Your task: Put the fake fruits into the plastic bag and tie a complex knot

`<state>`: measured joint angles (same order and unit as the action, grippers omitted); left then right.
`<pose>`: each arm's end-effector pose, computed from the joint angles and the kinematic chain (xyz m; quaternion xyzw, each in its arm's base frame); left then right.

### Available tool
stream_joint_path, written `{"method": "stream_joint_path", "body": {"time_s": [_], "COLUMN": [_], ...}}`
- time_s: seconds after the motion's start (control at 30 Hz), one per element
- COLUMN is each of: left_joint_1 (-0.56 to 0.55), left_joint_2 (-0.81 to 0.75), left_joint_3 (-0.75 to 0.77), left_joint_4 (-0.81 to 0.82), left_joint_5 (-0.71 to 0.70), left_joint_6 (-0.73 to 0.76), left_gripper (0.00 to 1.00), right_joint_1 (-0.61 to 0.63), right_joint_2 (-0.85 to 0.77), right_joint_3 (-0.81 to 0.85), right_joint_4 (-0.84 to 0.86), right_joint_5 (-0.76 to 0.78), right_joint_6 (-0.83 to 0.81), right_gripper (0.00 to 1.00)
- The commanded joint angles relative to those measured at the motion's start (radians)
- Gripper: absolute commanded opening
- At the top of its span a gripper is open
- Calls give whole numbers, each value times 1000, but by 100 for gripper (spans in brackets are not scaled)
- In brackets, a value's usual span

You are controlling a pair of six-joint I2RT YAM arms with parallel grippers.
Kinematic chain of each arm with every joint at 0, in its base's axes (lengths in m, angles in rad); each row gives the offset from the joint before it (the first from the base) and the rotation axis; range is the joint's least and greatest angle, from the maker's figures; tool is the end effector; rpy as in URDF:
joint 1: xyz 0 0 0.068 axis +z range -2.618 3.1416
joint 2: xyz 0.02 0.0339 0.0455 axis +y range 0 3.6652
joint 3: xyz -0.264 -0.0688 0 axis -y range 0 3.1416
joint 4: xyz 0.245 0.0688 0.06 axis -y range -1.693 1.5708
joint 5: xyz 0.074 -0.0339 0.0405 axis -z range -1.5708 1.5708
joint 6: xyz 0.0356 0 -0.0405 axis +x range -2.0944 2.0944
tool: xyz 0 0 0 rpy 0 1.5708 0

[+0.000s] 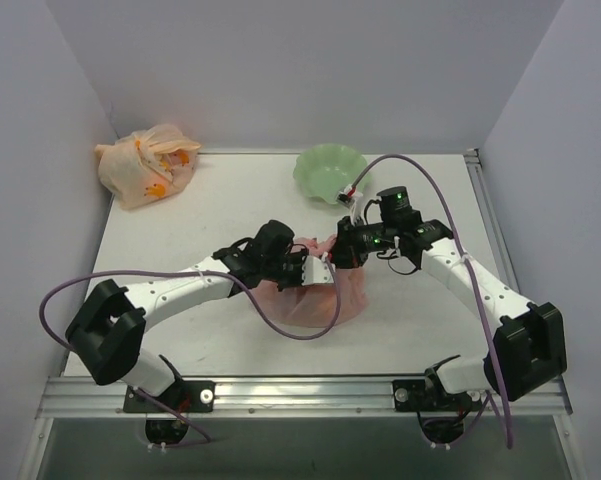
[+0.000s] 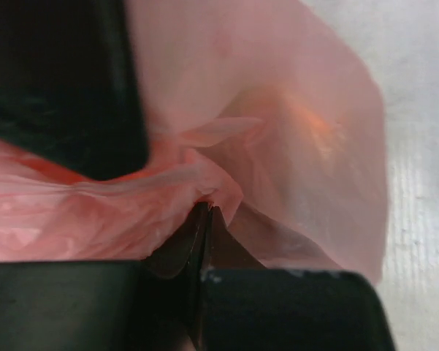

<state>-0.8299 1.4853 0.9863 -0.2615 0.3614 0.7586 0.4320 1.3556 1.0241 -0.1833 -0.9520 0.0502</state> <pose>0.2060 -0.2439 0.2380 0.6946 0.5831 -0.1789 0.3816 0.2578 0.1508 0.3018 -0.3723 0.7100 0.4913 0.3403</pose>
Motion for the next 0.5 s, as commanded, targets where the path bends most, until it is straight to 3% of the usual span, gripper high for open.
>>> {"method": "stream_joint_path", "body": {"time_s": [0.0, 0.07, 0.2, 0.47], "left_joint_1": [37, 72, 147, 138], "left_joint_2": [62, 78, 53, 43], "left_joint_3": [5, 2, -43, -150], "left_joint_4": [33, 109, 240, 576], "left_joint_5": [-159, -153, 66, 225], "left_joint_6": [-123, -210, -366, -713], "left_gripper": [0, 0, 0, 0], "right_joint_1": [-19, -19, -18, 11], "right_joint_2": [-49, -55, -59, -59], "right_joint_3": [8, 2, -25, -79], "right_joint_4": [73, 71, 109, 313], "right_joint_5": [-83, -87, -99, -99], "right_joint_6": [48, 54, 92, 290], "right_gripper": [0, 0, 0, 0]}}
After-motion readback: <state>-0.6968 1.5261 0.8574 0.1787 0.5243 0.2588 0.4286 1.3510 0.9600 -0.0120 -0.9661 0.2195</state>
